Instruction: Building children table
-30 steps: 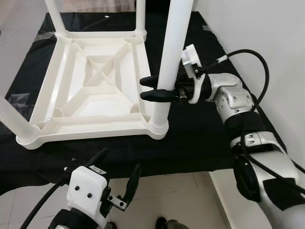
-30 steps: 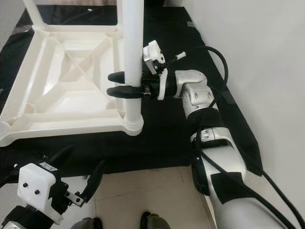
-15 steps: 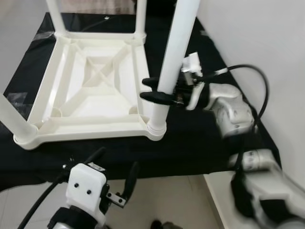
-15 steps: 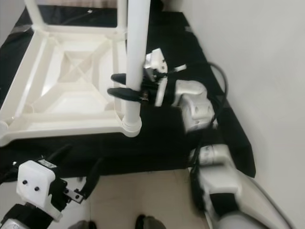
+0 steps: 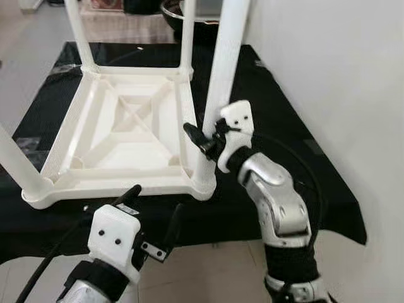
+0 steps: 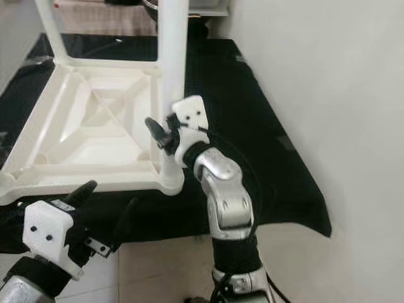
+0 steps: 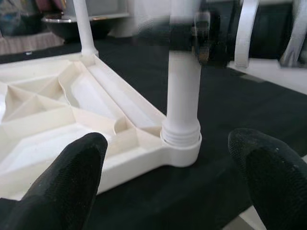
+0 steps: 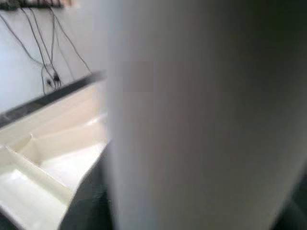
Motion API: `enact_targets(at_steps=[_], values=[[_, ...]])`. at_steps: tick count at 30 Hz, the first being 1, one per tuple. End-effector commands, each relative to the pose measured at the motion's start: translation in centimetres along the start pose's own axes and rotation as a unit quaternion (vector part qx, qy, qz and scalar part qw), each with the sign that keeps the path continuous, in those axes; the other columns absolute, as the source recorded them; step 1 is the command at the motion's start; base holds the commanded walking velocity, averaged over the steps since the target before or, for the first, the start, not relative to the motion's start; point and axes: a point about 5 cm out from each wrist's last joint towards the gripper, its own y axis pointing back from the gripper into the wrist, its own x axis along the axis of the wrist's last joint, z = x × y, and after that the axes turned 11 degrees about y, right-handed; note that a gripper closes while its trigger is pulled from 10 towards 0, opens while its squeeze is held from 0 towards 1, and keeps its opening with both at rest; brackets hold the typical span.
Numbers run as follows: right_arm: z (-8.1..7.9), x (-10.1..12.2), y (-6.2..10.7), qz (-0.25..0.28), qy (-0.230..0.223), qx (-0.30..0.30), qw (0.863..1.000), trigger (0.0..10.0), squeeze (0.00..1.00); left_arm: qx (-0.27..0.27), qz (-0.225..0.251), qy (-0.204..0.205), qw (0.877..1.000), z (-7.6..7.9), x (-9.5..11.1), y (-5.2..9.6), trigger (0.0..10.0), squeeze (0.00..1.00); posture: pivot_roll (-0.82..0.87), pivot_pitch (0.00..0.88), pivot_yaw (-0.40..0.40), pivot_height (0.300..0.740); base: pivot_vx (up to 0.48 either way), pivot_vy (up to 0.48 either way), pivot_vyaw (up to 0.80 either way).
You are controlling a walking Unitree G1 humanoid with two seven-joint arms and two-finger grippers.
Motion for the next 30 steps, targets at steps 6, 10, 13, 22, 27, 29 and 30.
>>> enact_targets(at_steps=[6,10,13,22,27,29,30], values=[[0.3,2.5,0.5,0.087,0.0,0.181,0.98,10.0,1.0,0.0,-0.009,0.009,1.0,0.1,-0.3,-0.1,10.0,0.0,0.09,0.193,-0.125,0.74,0.0,0.0,0.0],[1.3,2.6,0.5,0.103,0.056,0.262,0.958,10.0,0.0,0.001,-0.01,0.008,1.0,0.2,-0.2,-0.1,10.0,0.0,0.11,0.202,-0.129,0.74,0.0,0.0,0.0],[1.7,2.7,0.3,0.108,0.066,0.291,0.948,10.0,0.0,0.002,-0.011,0.007,1.0,0.2,-0.1,0.0,10.0,0.0,0.11,0.21,-0.131,0.74,0.0,0.0,0.0],[4.1,5.7,-1.6,0.149,0.089,0.373,0.911,10.0,0.0,0.01,-0.02,-0.011,1.0,0.1,0.2,1.0,10.0,0.0,0.17,0.258,-0.137,0.74,0.0,0.0,0.0],[4.9,6.9,-1.5,0.17,0.076,0.426,0.885,10.0,0.0,0.018,-0.024,-0.022,0.999,-0.3,0.1,1.3,10.0,0.0,0.18,0.275,-0.145,0.74,0.0,0.0,0.0],[5.6,6.9,-1.5,0.169,0.075,0.446,0.876,5.4,0.0,0.024,-0.029,-0.025,0.999,-0.4,0.0,1.4,10.0,0.0,0.19,0.28,-0.146,0.74,0.0,0.0,0.0],[5.9,6.8,-1.6,0.17,0.074,0.456,0.87,0.0,0.0,0.026,-0.031,-0.026,0.999,-0.5,0.0,1.5,10.0,0.0,0.19,0.28,-0.146,0.74,0.0,0.0,0.0]])
